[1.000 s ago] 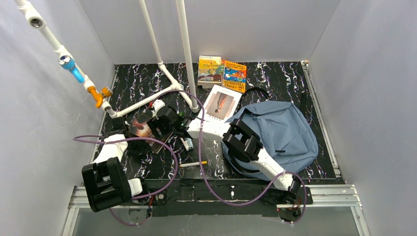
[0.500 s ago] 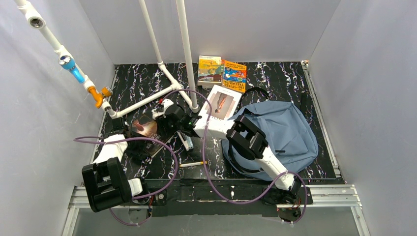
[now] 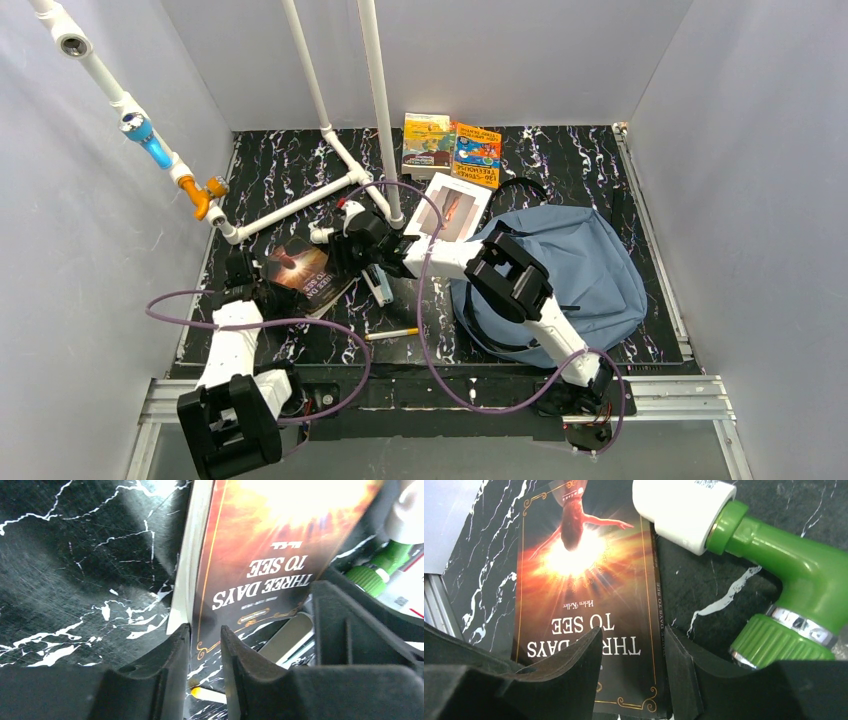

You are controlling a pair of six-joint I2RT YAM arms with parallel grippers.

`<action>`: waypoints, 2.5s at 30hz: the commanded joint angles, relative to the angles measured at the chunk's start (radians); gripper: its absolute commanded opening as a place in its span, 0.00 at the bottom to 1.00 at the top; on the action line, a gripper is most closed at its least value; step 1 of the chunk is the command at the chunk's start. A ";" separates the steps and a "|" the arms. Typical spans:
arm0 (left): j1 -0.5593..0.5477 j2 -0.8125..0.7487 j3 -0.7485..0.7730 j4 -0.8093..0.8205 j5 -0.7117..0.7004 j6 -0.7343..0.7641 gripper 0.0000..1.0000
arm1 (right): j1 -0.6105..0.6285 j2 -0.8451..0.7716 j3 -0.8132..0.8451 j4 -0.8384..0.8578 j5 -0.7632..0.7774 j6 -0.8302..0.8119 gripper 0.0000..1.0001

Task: Pack the student bag
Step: Pick up the book from the center of the board.

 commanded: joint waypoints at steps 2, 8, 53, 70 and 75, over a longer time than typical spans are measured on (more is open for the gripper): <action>-0.005 -0.018 0.034 0.097 0.112 -0.045 0.31 | 0.050 -0.072 -0.074 -0.030 -0.206 0.093 0.54; -0.005 0.050 0.040 0.113 0.153 -0.009 0.20 | 0.050 -0.088 -0.109 -0.002 -0.231 0.113 0.53; -0.005 -0.222 0.376 -0.251 0.453 0.045 0.00 | -0.110 -0.477 -0.638 0.547 -0.288 0.974 0.96; -0.017 -0.225 0.407 -0.202 0.526 0.027 0.00 | -0.111 -0.574 -0.705 0.325 -0.239 0.805 0.97; -0.034 -0.232 0.399 -0.168 0.563 0.032 0.00 | -0.110 -0.537 -0.735 0.537 -0.318 0.942 0.91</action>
